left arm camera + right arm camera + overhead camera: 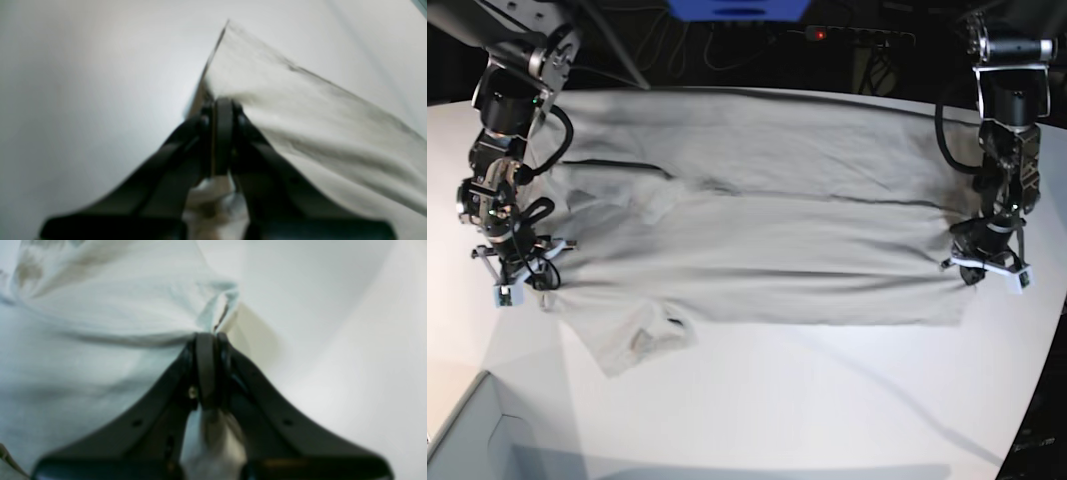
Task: Layout the t-shirt on the table in an organized manner, then fold the t-shirt properly
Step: 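Grasp the hem edge with both grippers and fold it toward the collar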
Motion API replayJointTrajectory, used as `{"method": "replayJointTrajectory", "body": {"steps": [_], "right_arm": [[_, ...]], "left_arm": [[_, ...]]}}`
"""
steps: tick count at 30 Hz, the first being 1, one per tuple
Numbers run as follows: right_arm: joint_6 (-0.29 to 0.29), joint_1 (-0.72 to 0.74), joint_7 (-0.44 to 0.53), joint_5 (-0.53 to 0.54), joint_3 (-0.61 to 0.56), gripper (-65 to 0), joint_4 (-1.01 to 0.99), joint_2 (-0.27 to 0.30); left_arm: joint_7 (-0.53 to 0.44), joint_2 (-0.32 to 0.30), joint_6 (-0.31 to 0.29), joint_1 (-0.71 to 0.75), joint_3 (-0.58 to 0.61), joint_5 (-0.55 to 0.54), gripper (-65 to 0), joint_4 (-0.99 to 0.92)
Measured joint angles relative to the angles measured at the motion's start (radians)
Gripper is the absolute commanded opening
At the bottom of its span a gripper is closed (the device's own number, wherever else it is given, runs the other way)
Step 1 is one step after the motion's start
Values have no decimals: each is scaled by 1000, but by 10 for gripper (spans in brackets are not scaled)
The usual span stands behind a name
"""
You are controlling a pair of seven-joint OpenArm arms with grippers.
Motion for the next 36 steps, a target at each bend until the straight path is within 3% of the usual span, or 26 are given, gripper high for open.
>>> {"method": "replayJointTrajectory", "body": {"steps": [5, 12, 15, 22, 33, 36], "right_arm": [[3, -64, 11, 12, 26, -650, 126, -16], [6, -219, 12, 133, 19, -650, 295, -29], [6, -264, 11, 134, 24, -650, 310, -54], [6, -337, 11, 132, 25, -650, 319, -76], [5, -364, 10, 136, 17, -650, 319, -80], [5, -366, 4, 135, 16, -634, 319, -79]], "left_arm": [[-1, 0, 0, 37, 1, -10, -650, 89], [-3, 0, 2, 99, 0, -13, -650, 150], [-1, 1, 6, 132, -3, -13, -650, 169], [-2, 32, -3, 207, -150, -14, -650, 209], [-6, 58, -3, 266, -157, -14, -648, 258], [-8, 58, -3, 293, -155, -14, -602, 262]]}}
